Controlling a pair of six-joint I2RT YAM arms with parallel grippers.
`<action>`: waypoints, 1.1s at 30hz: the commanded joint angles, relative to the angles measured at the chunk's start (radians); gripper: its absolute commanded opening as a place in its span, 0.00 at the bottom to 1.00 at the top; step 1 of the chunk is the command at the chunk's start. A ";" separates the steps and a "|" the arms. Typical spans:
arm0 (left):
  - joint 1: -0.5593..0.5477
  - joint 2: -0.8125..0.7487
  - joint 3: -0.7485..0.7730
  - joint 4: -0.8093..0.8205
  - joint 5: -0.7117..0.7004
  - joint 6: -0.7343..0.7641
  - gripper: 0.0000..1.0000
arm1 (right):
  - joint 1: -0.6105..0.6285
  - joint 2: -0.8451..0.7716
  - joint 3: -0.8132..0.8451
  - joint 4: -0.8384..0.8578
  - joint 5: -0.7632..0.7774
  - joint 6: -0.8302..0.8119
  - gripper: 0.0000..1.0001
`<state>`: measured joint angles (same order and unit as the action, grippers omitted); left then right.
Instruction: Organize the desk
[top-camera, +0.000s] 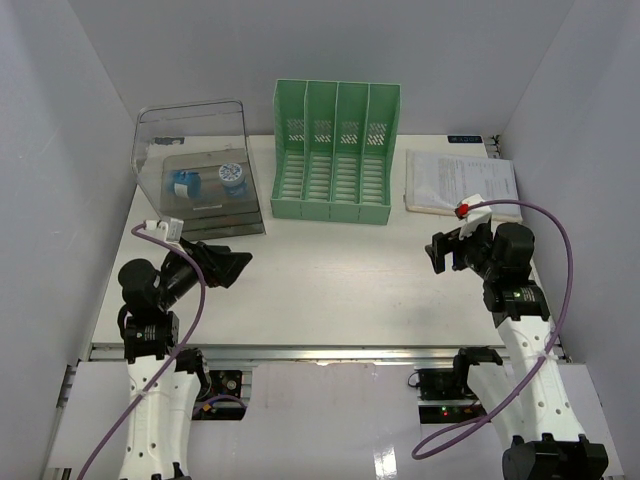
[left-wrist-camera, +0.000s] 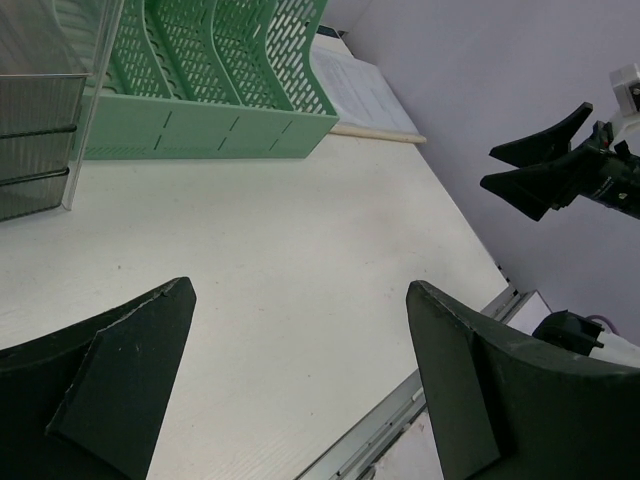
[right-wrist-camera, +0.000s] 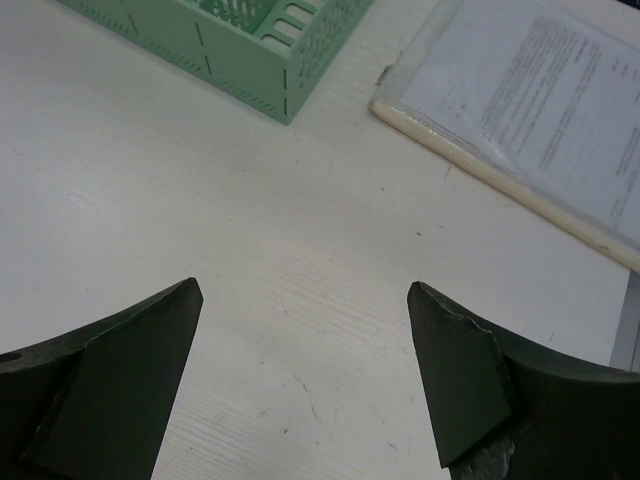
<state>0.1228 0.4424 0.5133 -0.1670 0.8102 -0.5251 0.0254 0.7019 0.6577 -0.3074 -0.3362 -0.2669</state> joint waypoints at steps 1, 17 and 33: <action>-0.013 -0.016 0.009 -0.016 0.027 0.043 0.98 | -0.004 -0.014 -0.048 0.009 0.118 0.075 0.90; -0.038 0.005 0.002 -0.015 0.047 0.034 0.98 | -0.003 0.104 -0.051 -0.061 -0.192 -0.684 0.90; -0.042 0.002 0.004 -0.032 0.006 0.027 0.98 | -0.005 1.149 0.692 -0.144 -0.072 -1.190 0.90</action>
<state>0.0858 0.4487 0.5133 -0.1937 0.8323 -0.5026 0.0222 1.7139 1.2055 -0.4408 -0.4584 -1.4202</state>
